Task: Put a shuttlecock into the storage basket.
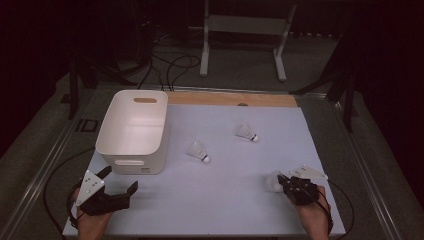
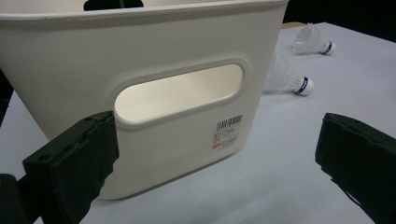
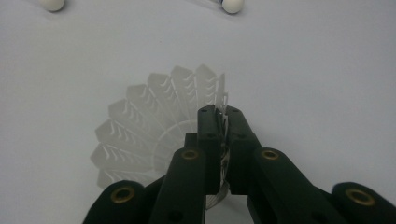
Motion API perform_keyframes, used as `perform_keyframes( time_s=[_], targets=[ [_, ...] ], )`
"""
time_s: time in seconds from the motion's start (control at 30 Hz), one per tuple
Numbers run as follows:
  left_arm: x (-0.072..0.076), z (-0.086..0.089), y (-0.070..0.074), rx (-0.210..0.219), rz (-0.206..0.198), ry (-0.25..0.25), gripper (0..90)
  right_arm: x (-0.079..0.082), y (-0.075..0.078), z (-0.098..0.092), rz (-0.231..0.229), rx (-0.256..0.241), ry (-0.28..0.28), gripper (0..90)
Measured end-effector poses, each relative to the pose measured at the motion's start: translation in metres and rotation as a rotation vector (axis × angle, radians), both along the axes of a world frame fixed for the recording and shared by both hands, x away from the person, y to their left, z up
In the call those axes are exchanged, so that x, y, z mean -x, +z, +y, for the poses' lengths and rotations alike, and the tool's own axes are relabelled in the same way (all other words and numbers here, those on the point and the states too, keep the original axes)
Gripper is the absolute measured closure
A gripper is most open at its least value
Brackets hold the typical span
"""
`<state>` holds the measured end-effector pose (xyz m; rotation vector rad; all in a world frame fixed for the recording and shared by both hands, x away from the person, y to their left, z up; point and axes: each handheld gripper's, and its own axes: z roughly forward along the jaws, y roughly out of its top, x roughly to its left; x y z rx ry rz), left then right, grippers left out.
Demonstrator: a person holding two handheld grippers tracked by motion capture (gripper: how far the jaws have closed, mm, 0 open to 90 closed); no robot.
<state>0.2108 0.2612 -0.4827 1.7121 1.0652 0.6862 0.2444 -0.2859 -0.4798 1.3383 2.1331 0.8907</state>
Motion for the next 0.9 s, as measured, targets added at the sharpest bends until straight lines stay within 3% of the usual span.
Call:
perform_keyframes(
  time_s=[0.37,0.9],
  targets=[
    [0.000,0.000,0.001,0.001,-0.005,0.003,0.0,-0.002,0.004,-0.001,-0.011,-0.035,-0.005,87.1],
    [0.001,0.001,0.002,0.007,-0.011,0.006,0.0,-0.009,0.023,0.009,-0.056,-0.016,0.015,86.1]
  ],
)
